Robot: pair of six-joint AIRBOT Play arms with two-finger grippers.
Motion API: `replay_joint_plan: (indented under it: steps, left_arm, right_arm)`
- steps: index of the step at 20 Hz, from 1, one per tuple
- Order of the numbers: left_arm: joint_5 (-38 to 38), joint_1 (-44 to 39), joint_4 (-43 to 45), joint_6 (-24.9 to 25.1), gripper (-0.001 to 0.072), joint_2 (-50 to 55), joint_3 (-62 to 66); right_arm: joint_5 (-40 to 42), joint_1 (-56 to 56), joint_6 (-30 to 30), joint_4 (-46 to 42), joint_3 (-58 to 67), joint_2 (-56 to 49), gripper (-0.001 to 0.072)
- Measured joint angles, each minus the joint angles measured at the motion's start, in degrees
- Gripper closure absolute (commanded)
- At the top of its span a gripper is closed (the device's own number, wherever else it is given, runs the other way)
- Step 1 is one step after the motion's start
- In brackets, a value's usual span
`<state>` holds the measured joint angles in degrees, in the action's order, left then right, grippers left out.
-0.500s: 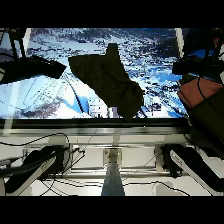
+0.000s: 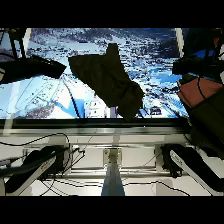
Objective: Fold the clothes and pants, and hang the long-sleeved shirts on hangers.
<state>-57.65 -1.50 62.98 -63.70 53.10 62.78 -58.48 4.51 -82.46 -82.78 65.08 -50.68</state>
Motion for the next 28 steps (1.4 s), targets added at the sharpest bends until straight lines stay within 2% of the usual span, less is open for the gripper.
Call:
replay_joint_plan:
  steps: [5,9,13,16,17,19,20,22,28]
  left_arm:
    - [0.0,0.0,0.0,0.0,0.0112,0.0,0.0]
    - [0.0,0.0,0.0,0.0,0.0112,0.0,0.0]
    - [0.0,0.0,0.0,0.0,0.0112,0.0,0.0]
    - [0.0,0.0,0.0,0.0,0.0112,0.0,0.0]
    - [0.0,0.0,0.0,0.0,0.0112,0.0,0.0]
    - [0.0,0.0,0.0,0.0,0.0112,0.0,0.0]
    - [0.0,0.0,0.0,0.0,0.0112,0.0,0.0]
    - [0.0,0.0,0.0,0.0,0.0112,0.0,0.0]
    - [0.0,0.0,0.0,0.0,0.0112,0.1,0.0]
  right_arm:
    - [6.2,0.0,0.0,0.8,0.0,0.1,0.0699]
    - [7.0,-0.4,0.6,-1.8,-0.1,-0.3,0.0700]
    - [1.3,-4.9,4.6,-5.1,-4.2,-3.4,0.0702]
    - [-3.2,-8.6,11.1,-0.1,-12.2,-6.5,0.0700]
    - [-3.8,-9.1,13.7,3.8,-15.1,-7.3,0.0663]
    - [-3.3,-9.4,17.7,12.7,-20.9,-9.3,0.0347]
    - [-1.8,-9.2,18.7,17.0,-23.3,-10.4,0.0323]
    - [0.6,-8.4,19.1,23.8,-26.5,-13.3,0.0323]
    - [1.8,-4.5,18.8,35.9,-29.5,-23.8,0.0324]
